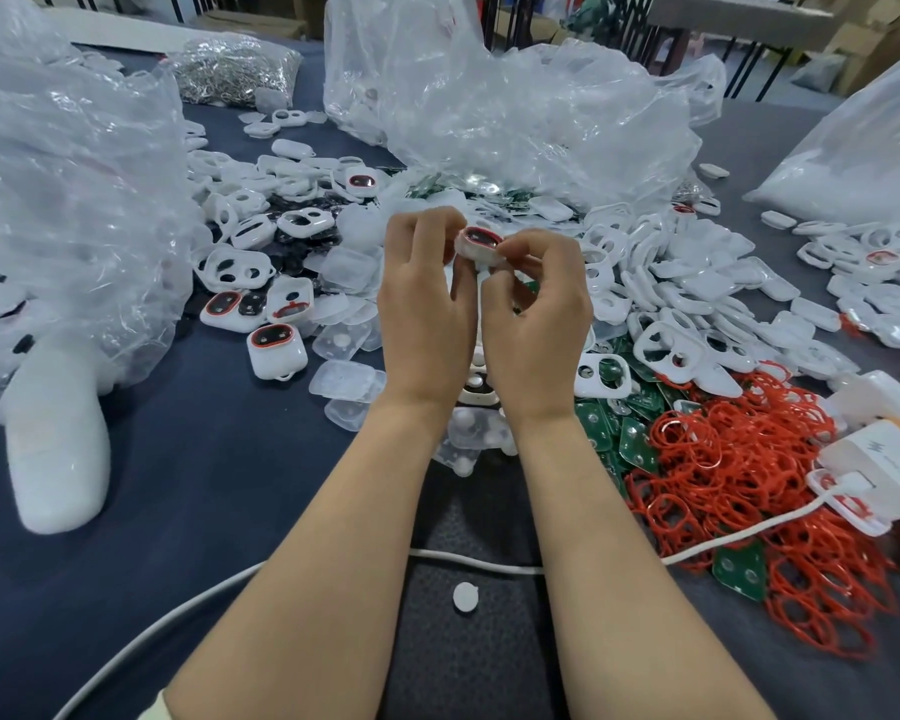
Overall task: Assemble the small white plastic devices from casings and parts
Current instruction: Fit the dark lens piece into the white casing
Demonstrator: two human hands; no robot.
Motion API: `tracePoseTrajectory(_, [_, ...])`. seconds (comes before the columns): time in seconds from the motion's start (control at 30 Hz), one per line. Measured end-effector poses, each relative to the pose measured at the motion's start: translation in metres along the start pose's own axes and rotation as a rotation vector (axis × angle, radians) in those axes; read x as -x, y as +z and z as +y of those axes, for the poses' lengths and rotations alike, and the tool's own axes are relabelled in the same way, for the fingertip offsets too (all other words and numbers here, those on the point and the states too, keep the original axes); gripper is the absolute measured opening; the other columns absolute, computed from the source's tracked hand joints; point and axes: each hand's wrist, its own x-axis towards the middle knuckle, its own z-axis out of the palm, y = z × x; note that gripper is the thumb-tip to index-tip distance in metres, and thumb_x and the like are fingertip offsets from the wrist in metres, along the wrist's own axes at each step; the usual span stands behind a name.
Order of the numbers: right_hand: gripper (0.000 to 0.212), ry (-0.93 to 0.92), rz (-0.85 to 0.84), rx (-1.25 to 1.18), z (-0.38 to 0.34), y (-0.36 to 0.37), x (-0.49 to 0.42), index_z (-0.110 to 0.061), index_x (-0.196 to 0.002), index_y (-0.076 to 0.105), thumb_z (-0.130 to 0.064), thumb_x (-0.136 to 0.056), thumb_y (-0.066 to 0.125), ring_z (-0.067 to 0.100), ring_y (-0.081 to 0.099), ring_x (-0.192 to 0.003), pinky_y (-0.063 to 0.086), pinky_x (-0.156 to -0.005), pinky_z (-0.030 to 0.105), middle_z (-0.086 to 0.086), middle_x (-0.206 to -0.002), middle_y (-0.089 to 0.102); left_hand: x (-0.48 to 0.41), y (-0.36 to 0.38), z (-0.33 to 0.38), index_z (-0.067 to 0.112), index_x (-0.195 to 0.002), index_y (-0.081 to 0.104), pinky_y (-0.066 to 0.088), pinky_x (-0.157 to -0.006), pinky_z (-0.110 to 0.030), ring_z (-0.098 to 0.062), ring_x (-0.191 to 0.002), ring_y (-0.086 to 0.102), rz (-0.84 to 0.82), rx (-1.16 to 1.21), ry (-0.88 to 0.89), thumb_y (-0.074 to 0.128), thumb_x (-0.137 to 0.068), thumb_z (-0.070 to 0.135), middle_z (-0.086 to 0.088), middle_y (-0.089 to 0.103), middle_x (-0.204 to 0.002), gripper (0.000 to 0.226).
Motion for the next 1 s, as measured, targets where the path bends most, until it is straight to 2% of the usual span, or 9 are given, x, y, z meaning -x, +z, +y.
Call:
tracePoseTrajectory(0.2, [0.018,-0.009,-0.011,-0.015,0.0003,0.0013,0.0007,0.000,-0.097,0.057,0.007,-0.081,0.054,0.019,0.060,-0.089,0.048,-0.076,0.013,0.013,-0.099,0.058,0.0003,0.0003,-0.0014,0.002,-0.099,0.064,0.054,-0.077,-0.034,-0.014,-0.085,0.059,-0.002,0.013,-0.029,0.060,-0.088,0.000,-0.003,0.049,-0.101,0.012])
tracePoseTrajectory(0.37, [0.018,-0.004,-0.019,0.049,0.0043,0.0000,-0.0003,0.000,-0.102,0.061,0.004,-0.085,0.055,0.016,0.058,-0.090,0.047,-0.080,0.013,0.012,-0.103,0.057,0.0011,0.0014,-0.0032,0.003,-0.098,0.064,0.053,-0.072,-0.041,-0.022,-0.083,0.059,-0.026,-0.078,-0.024,0.060,-0.088,0.004,-0.011,0.054,-0.100,0.011])
tracePoseTrajectory(0.53, [0.015,0.035,-0.017,0.131,0.0081,-0.0029,-0.0041,-0.005,-0.100,0.063,0.000,-0.088,0.056,0.009,0.054,-0.085,0.045,-0.076,0.010,0.009,-0.101,0.062,0.0020,0.0020,-0.0025,0.004,-0.098,0.063,0.048,-0.073,-0.033,-0.018,-0.081,0.055,-0.098,-0.115,-0.022,0.059,-0.088,0.003,-0.006,0.053,-0.097,0.011])
tracePoseTrajectory(0.67, [0.013,0.102,-0.001,0.116,0.0086,-0.0051,-0.0062,-0.011,-0.104,0.062,-0.010,-0.093,0.057,0.015,0.060,-0.079,0.050,-0.073,0.026,0.005,-0.095,0.064,0.0014,0.0036,0.0010,0.005,-0.098,0.063,0.052,-0.073,-0.032,-0.013,-0.079,0.056,-0.136,-0.078,-0.026,0.059,-0.091,0.010,0.003,0.049,-0.095,0.010])
tracePoseTrajectory(0.77, [0.018,0.151,0.009,0.066,0.0057,-0.0051,-0.0052,-0.012,-0.110,0.055,-0.013,-0.093,0.059,0.015,0.063,-0.076,0.051,-0.070,0.028,-0.001,-0.090,0.064,0.0002,0.0039,0.0026,0.010,-0.097,0.062,0.047,-0.064,-0.013,-0.010,-0.072,0.058,-0.121,-0.028,-0.099,0.061,-0.092,0.019,0.007,0.050,-0.093,0.010])
tracePoseTrajectory(0.83, [0.016,0.141,-0.006,0.060,0.0043,-0.0042,-0.0047,-0.008,-0.107,0.055,-0.010,-0.092,0.059,0.016,0.064,-0.080,0.051,-0.072,0.026,0.000,-0.092,0.065,-0.0011,0.0029,0.0022,0.013,-0.095,0.061,0.043,-0.063,-0.010,-0.009,-0.072,0.059,-0.114,-0.002,-0.142,0.062,-0.091,0.021,0.007,0.053,-0.093,0.009])
tracePoseTrajectory(0.9, [0.014,0.083,-0.053,0.118,0.0034,-0.0034,-0.0040,-0.004,-0.102,0.062,-0.003,-0.090,0.056,0.017,0.062,-0.090,0.047,-0.078,0.018,0.005,-0.099,0.065,-0.0023,0.0010,0.0011,0.017,-0.090,0.058,0.046,-0.067,-0.017,-0.011,-0.076,0.061,-0.108,0.013,-0.176,0.062,-0.091,0.021,0.008,0.059,-0.088,0.006])
tracePoseTrajectory(1.0, [0.026,0.065,-0.168,0.164,0.0030,-0.0026,-0.0028,-0.002,-0.106,0.070,0.003,-0.088,0.052,0.014,0.057,-0.103,0.044,-0.088,0.016,0.008,-0.115,0.061,-0.0038,-0.0012,-0.0006,0.023,-0.082,0.053,0.044,-0.063,-0.010,0.002,-0.069,0.060,-0.099,0.018,-0.236,0.062,-0.089,0.015,0.016,0.059,-0.073,0.014])
